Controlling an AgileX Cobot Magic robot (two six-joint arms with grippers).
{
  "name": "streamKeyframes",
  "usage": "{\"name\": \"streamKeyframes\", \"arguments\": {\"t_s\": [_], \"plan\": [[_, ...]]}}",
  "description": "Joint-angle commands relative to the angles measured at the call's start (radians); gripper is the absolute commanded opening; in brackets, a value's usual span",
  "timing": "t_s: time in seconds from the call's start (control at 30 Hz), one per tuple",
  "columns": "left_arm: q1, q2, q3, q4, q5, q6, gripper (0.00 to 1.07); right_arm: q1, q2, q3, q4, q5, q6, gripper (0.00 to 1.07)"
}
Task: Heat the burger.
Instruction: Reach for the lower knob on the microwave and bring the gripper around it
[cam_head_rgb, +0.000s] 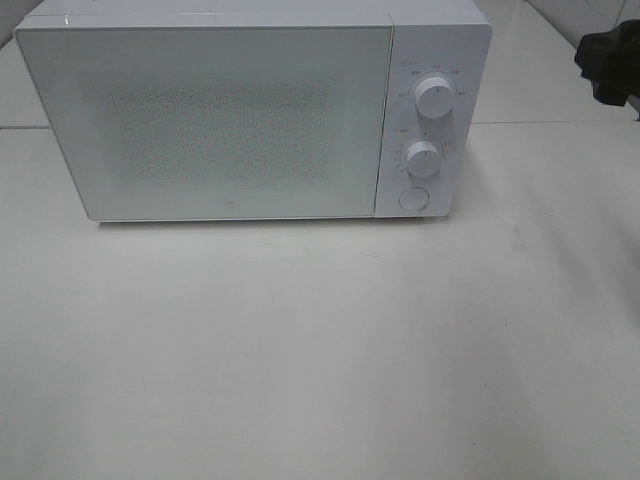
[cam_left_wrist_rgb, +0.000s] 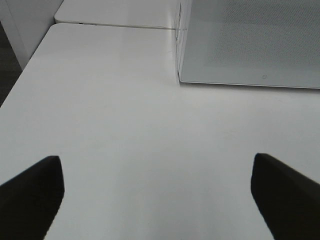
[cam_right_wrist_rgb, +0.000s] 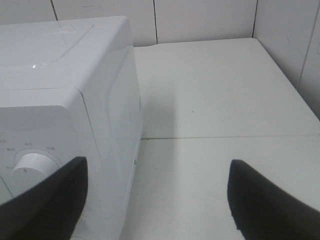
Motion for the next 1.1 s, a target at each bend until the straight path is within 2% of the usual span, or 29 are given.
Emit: {"name": "streamKeyframes", "arguments": {"t_s": [0.03,0.07,0.13,0.17,0.23,0.27,0.3,0.37,0.43,0.53,0.57,0.63,0.67,0.73,0.8,1.1], "plan": [[0.003,-0.021,0.003,-0.003,-0.002,-0.005,0.96,0.013,0.063,0.064,0.107,-0.217,-0.089,0.76],[0.003,-0.021,0.003,-0.003,-0.002,-0.005,0.96,0.013,0.063,0.064,0.107,-0.217,-0.089,0.76],[0.003,-0.021,0.003,-0.003,-0.002,-0.005,0.96,0.090,0.112,0.112,0.253,-0.372,-0.218,0.76],[0.003,-0.021,0.003,-0.003,-0.002,-0.005,0.96,0.090,0.112,0.112,0.253,-0.372,-0.218,0.76],[0.003,-0.021,0.003,-0.003,-0.002,-0.005,0.96,0.185,0.167,0.132,0.392,-0.468,-0.320,0.76],[0.003,-0.021,0.003,-0.003,-0.002,-0.005,0.96,0.185,0.167,0.132,0.392,-0.468,-0.320,0.76],[0.003,-0.021,0.003,-0.003,-0.002,-0.005,0.96,0.242,0.207,0.134,0.451,-0.503,-0.352,0.76],[0.003,-0.021,0.003,-0.003,-0.002,-0.005,0.96,0.270,0.226,0.134,0.479,-0.523,-0.356,0.76],[0.003,-0.021,0.003,-0.003,-0.002,-0.005,0.96,0.384,0.287,0.134,0.579,-0.610,-0.356,0.76],[0.003,-0.021,0.003,-0.003,-0.002,-0.005,0.96,0.418,0.304,0.134,0.613,-0.636,-0.358,0.76],[0.003,-0.021,0.003,-0.003,-0.002,-0.005,0.96,0.481,0.332,0.134,0.677,-0.680,-0.367,0.76],[0.003,-0.021,0.003,-0.003,-0.002,-0.005,0.96,0.508,0.346,0.131,0.713,-0.697,-0.373,0.76],[0.003,-0.021,0.003,-0.003,-0.002,-0.005,0.96,0.573,0.376,0.117,0.791,-0.726,-0.398,0.76],[0.003,-0.021,0.003,-0.003,-0.002,-0.005,0.96,0.602,0.387,0.109,0.816,-0.736,-0.406,0.76],[0.003,-0.021,0.003,-0.003,-0.002,-0.005,0.96,0.680,0.444,0.062,0.888,-0.760,-0.439,0.76],[0.003,-0.021,0.003,-0.003,-0.002,-0.005,0.96,0.745,0.562,-0.056,0.954,-0.748,-0.439,0.76]]}}
